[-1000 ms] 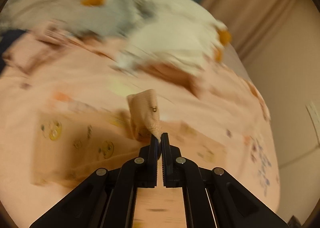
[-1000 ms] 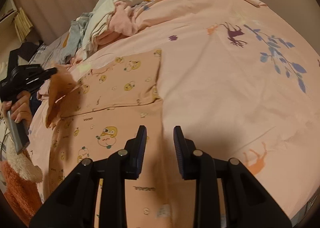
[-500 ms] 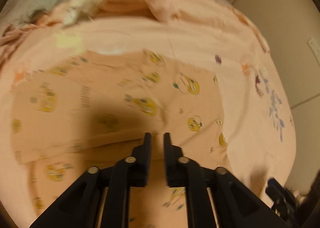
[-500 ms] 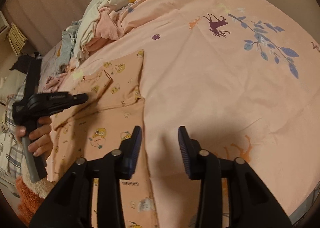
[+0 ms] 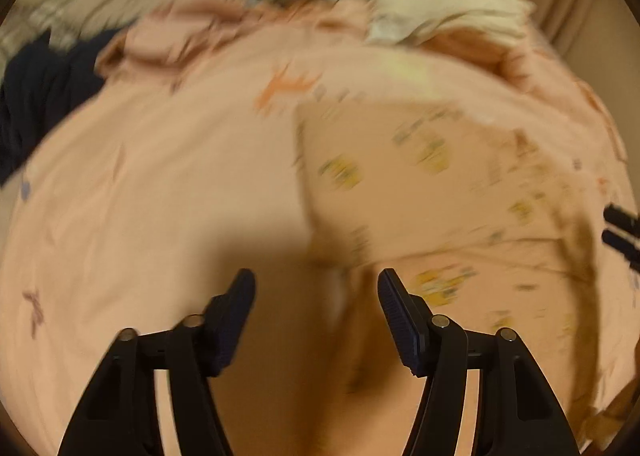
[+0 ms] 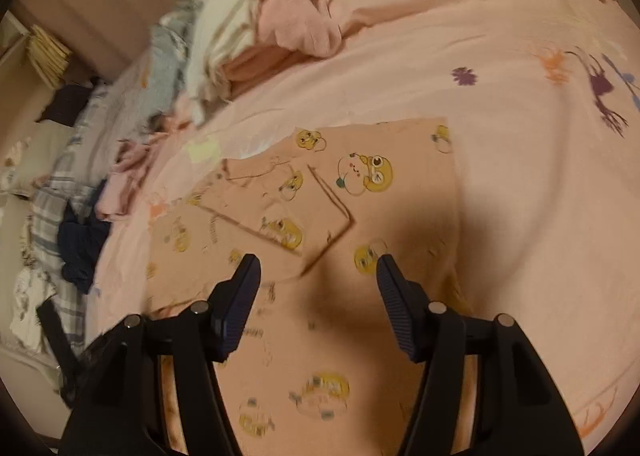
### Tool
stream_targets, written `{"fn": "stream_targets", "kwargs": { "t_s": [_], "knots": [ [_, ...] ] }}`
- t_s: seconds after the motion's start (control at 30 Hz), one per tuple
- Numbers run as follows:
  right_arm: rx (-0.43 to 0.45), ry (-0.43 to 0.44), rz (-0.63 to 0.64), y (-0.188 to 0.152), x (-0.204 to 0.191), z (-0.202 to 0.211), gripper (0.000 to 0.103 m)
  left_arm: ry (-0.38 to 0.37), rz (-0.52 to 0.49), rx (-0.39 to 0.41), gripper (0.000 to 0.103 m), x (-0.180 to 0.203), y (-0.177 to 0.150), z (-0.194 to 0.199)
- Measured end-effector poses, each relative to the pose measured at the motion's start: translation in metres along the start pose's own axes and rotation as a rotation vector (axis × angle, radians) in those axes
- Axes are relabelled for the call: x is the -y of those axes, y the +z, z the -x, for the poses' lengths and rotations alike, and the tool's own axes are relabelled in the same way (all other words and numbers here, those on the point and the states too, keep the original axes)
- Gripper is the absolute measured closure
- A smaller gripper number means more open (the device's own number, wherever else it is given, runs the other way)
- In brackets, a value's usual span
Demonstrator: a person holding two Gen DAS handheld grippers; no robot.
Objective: Fold small clothes
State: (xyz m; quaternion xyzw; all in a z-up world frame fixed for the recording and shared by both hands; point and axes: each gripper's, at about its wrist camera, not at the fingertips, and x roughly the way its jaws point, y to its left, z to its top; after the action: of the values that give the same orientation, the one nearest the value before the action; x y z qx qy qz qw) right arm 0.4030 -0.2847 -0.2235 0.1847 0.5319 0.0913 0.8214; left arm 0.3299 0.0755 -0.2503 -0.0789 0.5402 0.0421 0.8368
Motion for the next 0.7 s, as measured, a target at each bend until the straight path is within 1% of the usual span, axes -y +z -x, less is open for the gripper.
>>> {"fn": "stream_targets", "kwargs": {
  "t_s": [0.03, 0.07, 0.1, 0.13, 0.17, 0.2, 0.23, 0.27, 0.33, 0.37, 0.4, 0.43, 0.5, 0.6, 0.63, 0.7],
  "knots": [
    [-0.024, -0.032, -0.010, 0.006, -0.003, -0.014, 0.042, -0.002, 0.008, -0.012, 0.042, -0.003, -0.002, -0.006],
    [-0.049, -0.057, -0.013, 0.010, -0.004, -0.029, 0.046, -0.013, 0.006, -0.011, 0.042, -0.002, -0.004, -0.011],
    [-0.067, -0.067, -0.033, 0.013, -0.004, -0.042, 0.049, -0.017, 0.000, 0.006, 0.042, -0.002, -0.006, -0.011],
    [-0.075, -0.065, -0.057, 0.014, -0.002, -0.050, 0.061, -0.013, -0.011, 0.037, 0.043, 0.000, -0.007, -0.010],
    [-0.086, -0.056, -0.094, 0.015, 0.001, -0.059, 0.078, -0.012, -0.020, 0.050, 0.050, 0.002, -0.008, -0.010],
    [-0.086, -0.035, -0.119, 0.015, 0.003, -0.063, 0.085, -0.019, -0.035, 0.056, 0.054, 0.006, -0.007, -0.010],
    [-0.066, 0.006, -0.150, 0.015, 0.004, -0.065, 0.094, -0.023, -0.039, 0.055, 0.062, 0.010, -0.006, -0.011],
    [-0.049, 0.026, -0.158, 0.014, 0.003, -0.064, 0.095, -0.021, -0.036, 0.057, 0.071, 0.011, -0.006, -0.013],
    [-0.001, 0.032, -0.156, 0.013, 0.001, -0.059, 0.096, -0.015, -0.039, 0.050, 0.082, 0.018, 0.000, -0.016],
    [0.020, 0.031, -0.158, 0.013, 0.000, -0.054, 0.097, -0.005, -0.023, 0.043, 0.085, 0.019, 0.003, -0.019],
    [0.034, 0.042, -0.155, 0.013, 0.001, -0.049, 0.097, -0.002, -0.014, 0.040, 0.088, 0.019, 0.004, -0.020],
    [0.052, 0.065, -0.154, 0.014, 0.002, -0.041, 0.097, -0.003, -0.012, 0.039, 0.092, 0.017, 0.006, -0.019],
    [0.119, 0.091, -0.149, 0.017, 0.005, -0.017, 0.097, 0.008, -0.022, 0.042, 0.094, 0.022, 0.007, -0.019],
    [0.210, 0.077, -0.119, 0.021, 0.009, 0.019, 0.097, 0.068, -0.066, 0.064, 0.094, 0.027, 0.004, -0.018],
    [0.236, 0.067, -0.106, 0.020, 0.013, 0.031, 0.097, 0.075, -0.070, 0.065, 0.094, 0.028, 0.003, -0.019],
    [0.245, 0.023, -0.084, 0.016, 0.022, 0.040, 0.097, 0.093, -0.075, 0.071, 0.094, 0.031, 0.002, -0.021]
  ]
}}
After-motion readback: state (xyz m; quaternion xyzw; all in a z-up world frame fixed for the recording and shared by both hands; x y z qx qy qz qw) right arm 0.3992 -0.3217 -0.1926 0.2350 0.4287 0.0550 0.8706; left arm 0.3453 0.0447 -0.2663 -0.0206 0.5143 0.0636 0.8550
